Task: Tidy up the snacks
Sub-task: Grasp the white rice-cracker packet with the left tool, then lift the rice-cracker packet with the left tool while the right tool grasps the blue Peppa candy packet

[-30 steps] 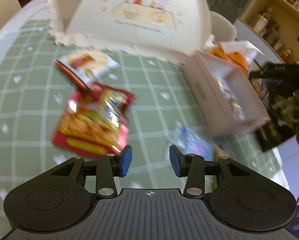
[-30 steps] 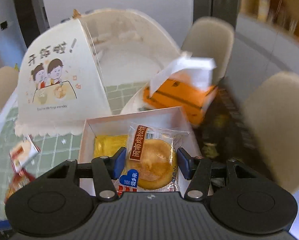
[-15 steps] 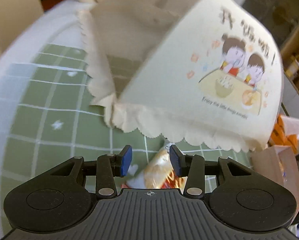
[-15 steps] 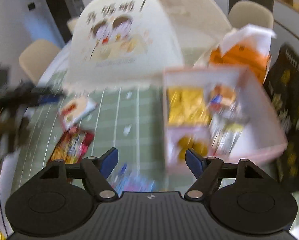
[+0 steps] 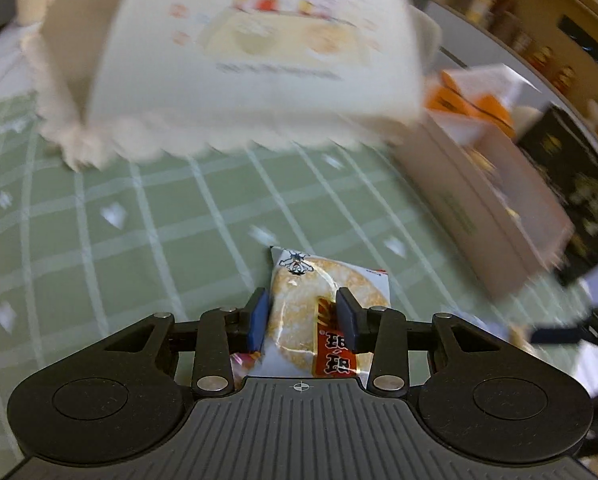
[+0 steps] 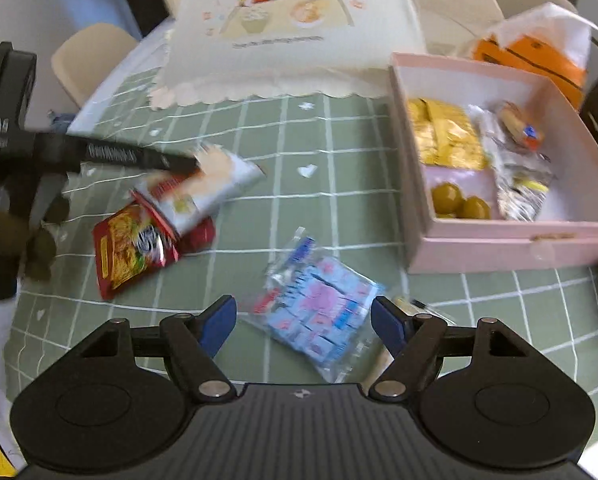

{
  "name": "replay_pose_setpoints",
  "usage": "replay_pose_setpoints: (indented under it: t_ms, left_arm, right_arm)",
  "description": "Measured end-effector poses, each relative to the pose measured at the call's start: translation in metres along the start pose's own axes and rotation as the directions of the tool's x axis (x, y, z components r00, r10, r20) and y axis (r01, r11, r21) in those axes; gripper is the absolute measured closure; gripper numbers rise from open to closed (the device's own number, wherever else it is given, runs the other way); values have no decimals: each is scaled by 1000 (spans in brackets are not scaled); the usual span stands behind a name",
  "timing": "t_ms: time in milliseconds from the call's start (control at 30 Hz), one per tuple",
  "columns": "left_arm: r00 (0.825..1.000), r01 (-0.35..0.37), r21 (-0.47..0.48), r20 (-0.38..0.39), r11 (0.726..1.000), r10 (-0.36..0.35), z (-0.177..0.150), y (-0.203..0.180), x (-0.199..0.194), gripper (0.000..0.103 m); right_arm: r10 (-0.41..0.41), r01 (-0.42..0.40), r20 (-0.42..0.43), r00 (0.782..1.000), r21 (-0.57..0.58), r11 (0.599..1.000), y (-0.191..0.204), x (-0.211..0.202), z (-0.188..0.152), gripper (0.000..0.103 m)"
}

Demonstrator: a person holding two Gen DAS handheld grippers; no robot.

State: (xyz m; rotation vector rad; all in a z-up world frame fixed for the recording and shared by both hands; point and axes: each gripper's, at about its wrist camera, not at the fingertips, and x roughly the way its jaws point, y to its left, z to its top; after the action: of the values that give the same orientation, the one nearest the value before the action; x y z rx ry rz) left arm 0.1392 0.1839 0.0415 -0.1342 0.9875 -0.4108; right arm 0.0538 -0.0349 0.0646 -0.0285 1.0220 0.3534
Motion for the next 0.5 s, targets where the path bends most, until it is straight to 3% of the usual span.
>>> replay_pose_setpoints:
  t_ms: [67, 300, 400, 500]
  left_arm:
    - [999, 45, -5, -22, 999, -45, -14, -18, -3, 70]
    - [991, 112, -96, -64, 989, -118, -53, -55, -7, 67]
    - [994, 71, -95, -80, 993, -79, -53, -61, 0, 67]
    - [996, 34, -149, -78, 988, -47, -48, -59, 9, 59]
  right_arm:
    - [3, -2, 13, 1000, -22, 1000, 6, -3, 0, 28]
    - [-59, 58, -4, 998, -48, 997, 10, 5, -11, 28]
    - [-55, 56, 6, 998, -64, 996, 7, 13, -19, 28]
    - [-59, 60, 22, 998, -47, 997, 6, 8, -22, 28]
